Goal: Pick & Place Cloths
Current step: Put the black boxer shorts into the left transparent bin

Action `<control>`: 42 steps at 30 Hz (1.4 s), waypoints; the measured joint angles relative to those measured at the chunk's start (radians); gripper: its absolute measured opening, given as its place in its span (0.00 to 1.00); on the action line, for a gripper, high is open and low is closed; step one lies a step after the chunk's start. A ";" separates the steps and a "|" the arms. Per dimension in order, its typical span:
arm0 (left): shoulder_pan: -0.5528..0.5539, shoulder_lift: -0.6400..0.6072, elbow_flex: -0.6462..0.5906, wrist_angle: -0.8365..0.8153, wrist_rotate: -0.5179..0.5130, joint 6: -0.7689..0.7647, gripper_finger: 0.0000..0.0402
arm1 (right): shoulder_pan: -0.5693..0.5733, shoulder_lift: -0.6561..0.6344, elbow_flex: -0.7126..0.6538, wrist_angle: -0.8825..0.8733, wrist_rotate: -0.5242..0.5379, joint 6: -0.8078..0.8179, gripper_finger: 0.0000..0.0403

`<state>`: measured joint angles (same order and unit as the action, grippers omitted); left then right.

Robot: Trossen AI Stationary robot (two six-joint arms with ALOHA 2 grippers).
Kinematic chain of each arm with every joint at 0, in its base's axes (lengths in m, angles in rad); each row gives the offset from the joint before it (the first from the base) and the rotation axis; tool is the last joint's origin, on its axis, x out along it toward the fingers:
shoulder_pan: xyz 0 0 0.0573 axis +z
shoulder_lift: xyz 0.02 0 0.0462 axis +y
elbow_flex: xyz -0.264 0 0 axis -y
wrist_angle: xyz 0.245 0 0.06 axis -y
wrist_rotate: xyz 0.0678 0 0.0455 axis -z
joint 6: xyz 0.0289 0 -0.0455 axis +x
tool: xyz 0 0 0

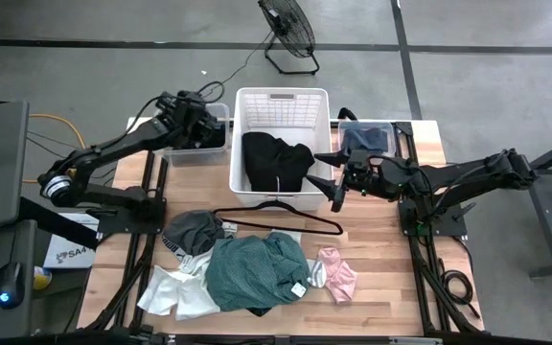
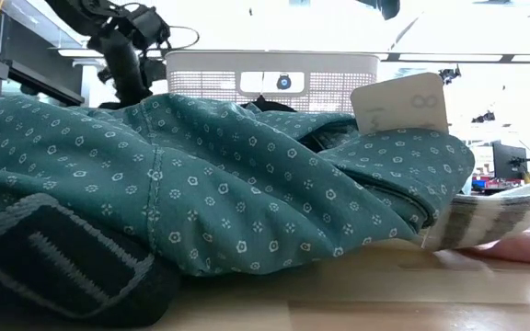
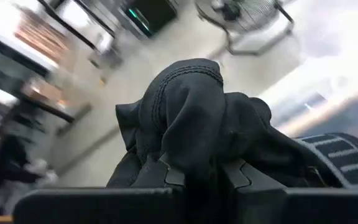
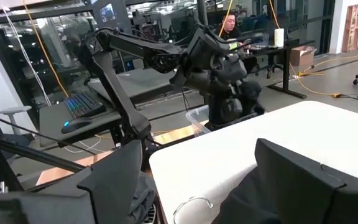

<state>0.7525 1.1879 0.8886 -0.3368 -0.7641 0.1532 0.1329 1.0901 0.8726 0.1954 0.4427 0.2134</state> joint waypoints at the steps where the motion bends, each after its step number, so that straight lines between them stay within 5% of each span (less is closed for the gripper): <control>1: 0.000 0.001 0.000 -0.041 0.021 -0.042 0.06 | 0.000 0.000 0.000 -0.004 0.000 0.000 0.76; 10: 0.019 0.001 0.019 -0.205 0.157 -0.243 0.06 | 0.000 0.000 0.000 -0.007 0.000 0.003 0.76; 22: 0.239 0.125 0.142 -0.340 0.587 -0.348 0.06 | 0.000 0.000 0.000 -0.005 0.000 0.003 0.76; 30: 0.242 0.281 0.259 -0.437 0.621 -0.346 0.06 | 0.000 0.000 0.000 -0.009 0.000 0.004 0.76; 42: 0.242 0.428 0.274 -0.458 0.628 -0.368 0.06 | 0.000 0.000 0.000 -0.026 0.000 0.004 0.76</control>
<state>0.9947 1.6155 1.1631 -0.7944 -0.1356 -0.2146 0.1329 1.0901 0.8726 0.1694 0.4427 0.2173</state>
